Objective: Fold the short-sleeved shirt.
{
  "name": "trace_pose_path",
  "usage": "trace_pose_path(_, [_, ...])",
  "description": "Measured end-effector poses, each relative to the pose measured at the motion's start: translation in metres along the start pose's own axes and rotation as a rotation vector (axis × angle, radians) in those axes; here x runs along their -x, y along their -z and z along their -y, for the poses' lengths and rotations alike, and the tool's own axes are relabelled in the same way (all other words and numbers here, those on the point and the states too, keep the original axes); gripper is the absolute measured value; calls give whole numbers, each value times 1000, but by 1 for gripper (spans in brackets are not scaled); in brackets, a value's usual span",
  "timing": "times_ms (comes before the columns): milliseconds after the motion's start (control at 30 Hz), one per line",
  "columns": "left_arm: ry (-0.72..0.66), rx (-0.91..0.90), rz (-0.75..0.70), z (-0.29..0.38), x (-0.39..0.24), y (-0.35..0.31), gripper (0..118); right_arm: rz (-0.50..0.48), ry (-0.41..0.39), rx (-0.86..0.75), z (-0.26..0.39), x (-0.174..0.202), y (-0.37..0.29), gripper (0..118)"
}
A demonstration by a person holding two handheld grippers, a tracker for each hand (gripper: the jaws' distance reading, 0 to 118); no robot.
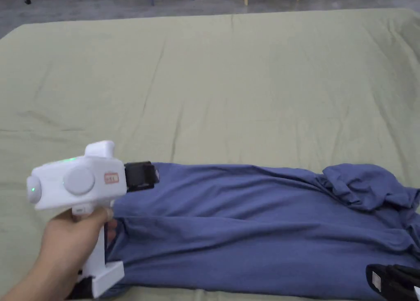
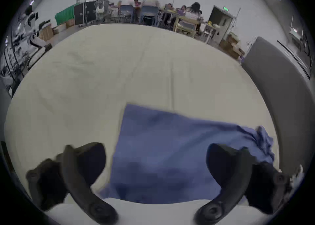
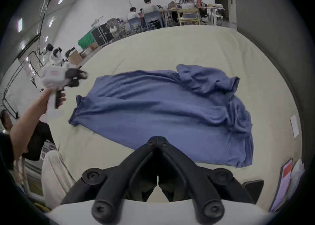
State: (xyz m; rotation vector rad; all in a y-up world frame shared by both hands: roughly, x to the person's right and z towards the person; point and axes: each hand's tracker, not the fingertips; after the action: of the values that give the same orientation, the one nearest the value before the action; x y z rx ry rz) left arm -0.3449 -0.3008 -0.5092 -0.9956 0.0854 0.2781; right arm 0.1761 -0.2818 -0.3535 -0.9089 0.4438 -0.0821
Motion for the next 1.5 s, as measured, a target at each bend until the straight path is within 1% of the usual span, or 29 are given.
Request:
trace_pose_path(33, [-10,-24,-49,-16,-12,-4,118,-5,19,-4,-1,-3,-1,2])
trace_pose_path(133, [-6,200,-155,-43,-17,45,118,-12,68,-20,0,-26,-1,2])
trace_pose_path(167, [8,218,-194,-30,8,100,113,16,69,-18,-3,-32,0,2])
trace_pose_path(200, [34,188,-206,-27,8,111,102,58,59,-14,-6,-39,-1,2])
trace_pose_path(233, [61,164,-171,-27,6,114,98,83,43,-12,-11,-46,-1,2])
trace_pose_path(267, [98,118,-170,-27,3,115,92,128,8,0,-24,-34,0,2])
trace_pose_path(300, [133,87,-152,-18,-17,83,76,132,7,-1,-34,-40,2,2])
trace_pose_path(367, [243,60,-168,-9,-36,74,5,162,4,-39,-62,-53,8,2])
trace_pose_path(400, [296,48,-120,-7,-43,69,1,160,1,-51,-80,-72,11,2])
trace_pose_path(467, [285,-2,-54,-4,-56,33,1,200,-28,-49,-120,-88,31,3])
trace_pose_path(500, [275,-4,-64,-4,-60,25,1,199,-30,-33,-140,-96,46,24])
trace_pose_path(533, [263,-13,-70,-4,-64,18,1,217,-46,9,-160,-101,56,94])
trace_pose_path(567, [240,-40,-69,-26,-30,30,1,226,-38,69,-177,-108,78,118])
trace_pose_path(600, [206,-45,-54,-33,-23,28,1,232,-10,145,-183,-112,91,114])
trace_pose_path(633, [185,-43,-43,-40,-16,26,1,220,-17,121,-196,-112,104,113])
trace_pose_path(667, [167,-41,-38,-47,-9,25,1,253,-13,163,-199,-134,126,115])
trace_pose_path(700, [167,-62,-63,-26,-33,-1,1,277,1,223,-201,-136,142,116])
trace_pose_path(800, [134,-59,-48,-25,-29,-7,1,298,40,365,-205,-139,189,112])
trace_pose_path(833, [127,-46,-37,-17,-19,-5,1,300,56,377,-202,-139,197,97])
trace_pose_path(933, [132,-39,-43,-10,-20,-8,1,271,51,387,-193,-130,197,9])
trace_pose_path(967, [130,-33,-39,-22,-12,4,1,363,9,334,-194,-122,190,9])
trace_pose_path(1000, [135,-36,-42,-21,-12,3,1,364,-43,304,-195,-118,183,9])
trace_pose_path(1033, [136,-41,-41,-21,-11,0,1,287,-54,290,-196,-117,177,9])
trace_pose_path(1067, [135,-49,-32,-22,-9,-3,1,218,-21,304,-195,-114,161,9])
trace_pose_path(1100, [130,-51,-18,-14,-18,-11,1,234,-13,279,-195,-111,148,9])
trace_pose_path(1167, [128,-88,1,-12,-16,-26,1,245,-118,190,-195,-96,113,8])
trace_pose_path(1233, [126,-113,34,-8,-17,-43,1,220,-177,175,-197,-97,88,8])
trace_pose_path(1400, [137,-146,81,12,14,-73,1,189,-213,155,-156,-76,14,8])
trace_pose_path(1500, [158,-131,87,48,16,-99,1,202,-187,191,-119,-75,-6,8])
